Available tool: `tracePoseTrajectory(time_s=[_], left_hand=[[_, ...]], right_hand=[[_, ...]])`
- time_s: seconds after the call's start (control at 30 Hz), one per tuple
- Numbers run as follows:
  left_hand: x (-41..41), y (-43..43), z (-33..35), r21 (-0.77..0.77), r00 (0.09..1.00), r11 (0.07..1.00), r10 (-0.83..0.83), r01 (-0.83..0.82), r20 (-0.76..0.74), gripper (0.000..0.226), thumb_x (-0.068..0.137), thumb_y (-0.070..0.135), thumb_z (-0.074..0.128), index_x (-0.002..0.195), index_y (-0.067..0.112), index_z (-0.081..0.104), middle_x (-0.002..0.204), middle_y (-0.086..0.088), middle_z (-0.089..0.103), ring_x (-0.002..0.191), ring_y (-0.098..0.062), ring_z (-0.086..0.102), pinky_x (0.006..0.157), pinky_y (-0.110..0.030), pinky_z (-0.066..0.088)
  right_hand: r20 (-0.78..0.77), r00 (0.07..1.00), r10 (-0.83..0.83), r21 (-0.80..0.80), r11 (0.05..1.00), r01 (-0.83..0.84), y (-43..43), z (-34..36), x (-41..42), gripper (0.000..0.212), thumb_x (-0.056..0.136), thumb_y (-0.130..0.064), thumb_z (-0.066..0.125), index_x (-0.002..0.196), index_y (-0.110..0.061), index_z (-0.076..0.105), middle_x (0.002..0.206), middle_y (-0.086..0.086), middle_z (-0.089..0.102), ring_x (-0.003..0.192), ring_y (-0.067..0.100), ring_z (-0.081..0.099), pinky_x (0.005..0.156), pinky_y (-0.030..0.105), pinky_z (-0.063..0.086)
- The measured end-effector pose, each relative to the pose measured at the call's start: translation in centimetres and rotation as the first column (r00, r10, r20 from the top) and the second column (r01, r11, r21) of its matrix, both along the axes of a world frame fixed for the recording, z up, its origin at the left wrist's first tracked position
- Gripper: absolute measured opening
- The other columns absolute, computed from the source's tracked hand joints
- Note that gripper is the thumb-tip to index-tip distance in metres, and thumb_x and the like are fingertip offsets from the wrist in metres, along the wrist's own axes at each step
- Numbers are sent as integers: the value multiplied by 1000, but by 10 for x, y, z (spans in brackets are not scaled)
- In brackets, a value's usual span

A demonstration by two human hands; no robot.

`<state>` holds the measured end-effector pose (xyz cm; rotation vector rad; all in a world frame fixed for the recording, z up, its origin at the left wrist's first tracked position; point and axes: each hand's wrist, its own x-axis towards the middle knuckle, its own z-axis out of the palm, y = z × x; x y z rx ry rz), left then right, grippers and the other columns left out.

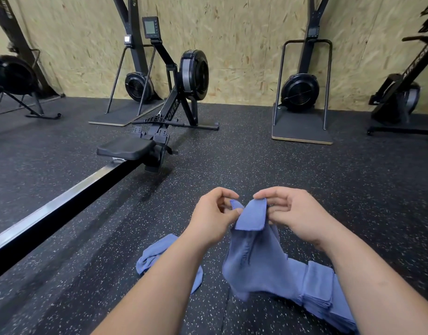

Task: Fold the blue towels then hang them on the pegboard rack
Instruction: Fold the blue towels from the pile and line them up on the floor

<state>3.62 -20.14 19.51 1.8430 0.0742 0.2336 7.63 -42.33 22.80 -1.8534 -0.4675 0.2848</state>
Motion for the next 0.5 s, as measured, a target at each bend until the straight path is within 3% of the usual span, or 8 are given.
tracePoseTrajectory(time_s=[0.1, 0.2, 0.27, 0.33, 0.5], left_hand=[[-2, -3, 2, -24, 999, 999, -28, 29, 15, 30, 88, 1, 80, 106, 24, 72, 94, -11, 73, 63, -13, 55, 71, -34, 54], [-3, -5, 2, -19, 998, 999, -36, 37, 47, 29, 90, 5, 76, 106, 29, 74, 94, -9, 75, 68, -16, 57, 70, -35, 53], [-4, -6, 2, -20, 997, 999, -48, 49, 59, 24, 94, 9, 75, 106, 29, 75, 92, -2, 78, 73, -18, 63, 76, -40, 57], [-5, -8, 3, -42, 997, 997, -58, 60, 54, 19, 97, 11, 74, 107, 27, 76, 93, -1, 80, 81, -21, 71, 85, -42, 59], [-10, -14, 8, -107, 993, 988, -109, 114, 48, 19, 98, 3, 68, 108, 17, 76, 94, -4, 81, 88, -11, 72, 87, -31, 58]], right_hand=[[159, 985, -68, -143, 986, 91, -2, -9, 6, 35, 85, 1, 75, 96, -32, 81, 93, -4, 81, 89, 31, 74, 87, 42, 61], [218, 972, -87, -181, 975, 128, -1, -12, 7, 14, 80, -23, 88, 85, -33, 80, 78, -4, 78, 68, 14, 64, 75, 41, 56], [239, 966, -103, -187, 971, 149, 0, -10, 5, 21, 75, -47, 91, 80, -30, 78, 72, -2, 75, 63, 11, 60, 68, 34, 51], [251, 963, -102, -229, 960, 161, 1, -10, 3, 36, 73, -62, 86, 79, -28, 77, 70, 0, 74, 63, 23, 63, 66, 37, 52], [258, 958, -125, -255, 948, 193, 4, -9, 2, 35, 78, -61, 84, 75, -28, 75, 66, 3, 71, 57, 11, 53, 61, 34, 46]])
